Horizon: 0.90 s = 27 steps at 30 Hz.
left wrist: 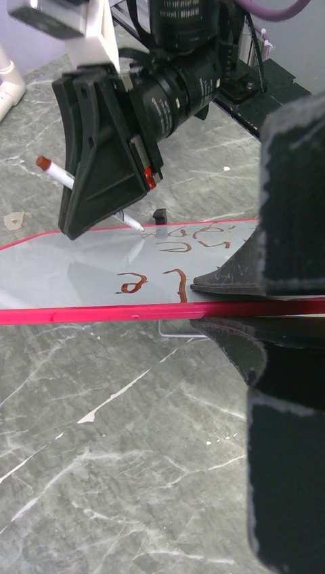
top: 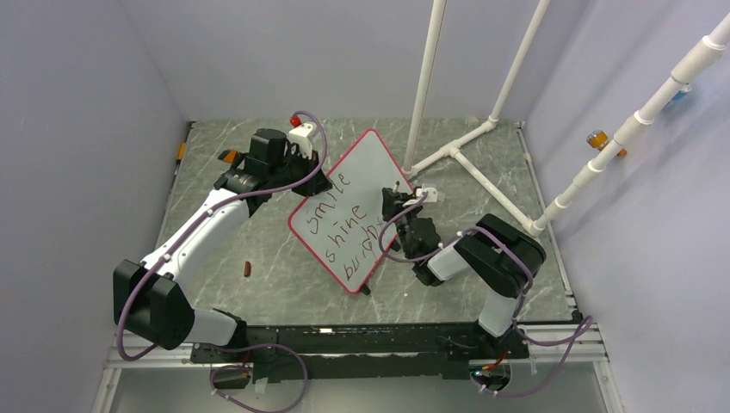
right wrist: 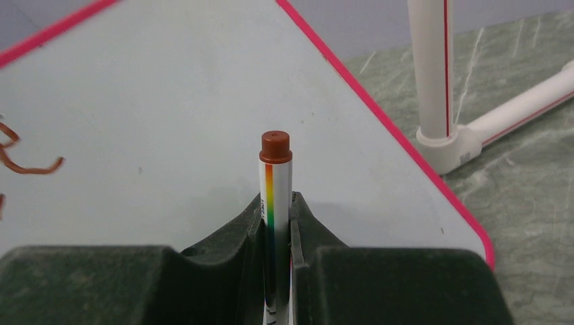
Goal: Write a sentence on the whiteboard
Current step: Write a sentence on the whiteboard, then put down the whiteboard on the whiteboard stand.
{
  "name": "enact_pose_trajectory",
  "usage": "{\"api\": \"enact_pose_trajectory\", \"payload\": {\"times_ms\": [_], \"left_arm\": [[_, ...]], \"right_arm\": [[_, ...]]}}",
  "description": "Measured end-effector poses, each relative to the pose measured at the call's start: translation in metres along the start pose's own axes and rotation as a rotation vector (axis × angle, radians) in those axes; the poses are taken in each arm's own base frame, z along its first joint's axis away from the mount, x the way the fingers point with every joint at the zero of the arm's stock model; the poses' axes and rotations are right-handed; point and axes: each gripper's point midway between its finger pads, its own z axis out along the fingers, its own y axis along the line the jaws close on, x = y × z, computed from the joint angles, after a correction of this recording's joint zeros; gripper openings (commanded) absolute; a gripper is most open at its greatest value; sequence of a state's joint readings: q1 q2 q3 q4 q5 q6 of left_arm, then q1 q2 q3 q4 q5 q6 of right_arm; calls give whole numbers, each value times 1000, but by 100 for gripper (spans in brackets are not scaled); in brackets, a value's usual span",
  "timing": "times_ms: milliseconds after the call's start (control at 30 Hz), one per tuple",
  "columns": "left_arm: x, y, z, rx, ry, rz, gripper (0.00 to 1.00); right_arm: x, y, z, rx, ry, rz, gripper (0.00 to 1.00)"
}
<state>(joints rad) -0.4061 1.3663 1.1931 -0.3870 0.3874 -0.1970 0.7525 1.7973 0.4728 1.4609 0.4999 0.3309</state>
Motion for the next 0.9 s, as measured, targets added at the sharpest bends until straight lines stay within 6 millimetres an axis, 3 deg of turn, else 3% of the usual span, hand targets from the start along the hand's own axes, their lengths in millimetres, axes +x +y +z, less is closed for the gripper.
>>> {"api": "enact_pose_trajectory", "payload": {"times_ms": [133,333,500,700,900], "left_arm": [[0,0,0,0,0,0,0],[1,0,0,-2,3,-2,0],[3,0,-2,-11,10,-7,0],[6,-4,-12,-18,23,-10,0],[12,-10,-25,-16,43,-14,0]], "right_arm": [[-24,4,-3,4,-36,8,0],[-69,5,-22,9,-96,45,0],[-92,10,-37,-6,-105,66,0],[-112,13,-52,-20,-108,97,0],[-109,8,-61,-14,-79,101,0]]}}
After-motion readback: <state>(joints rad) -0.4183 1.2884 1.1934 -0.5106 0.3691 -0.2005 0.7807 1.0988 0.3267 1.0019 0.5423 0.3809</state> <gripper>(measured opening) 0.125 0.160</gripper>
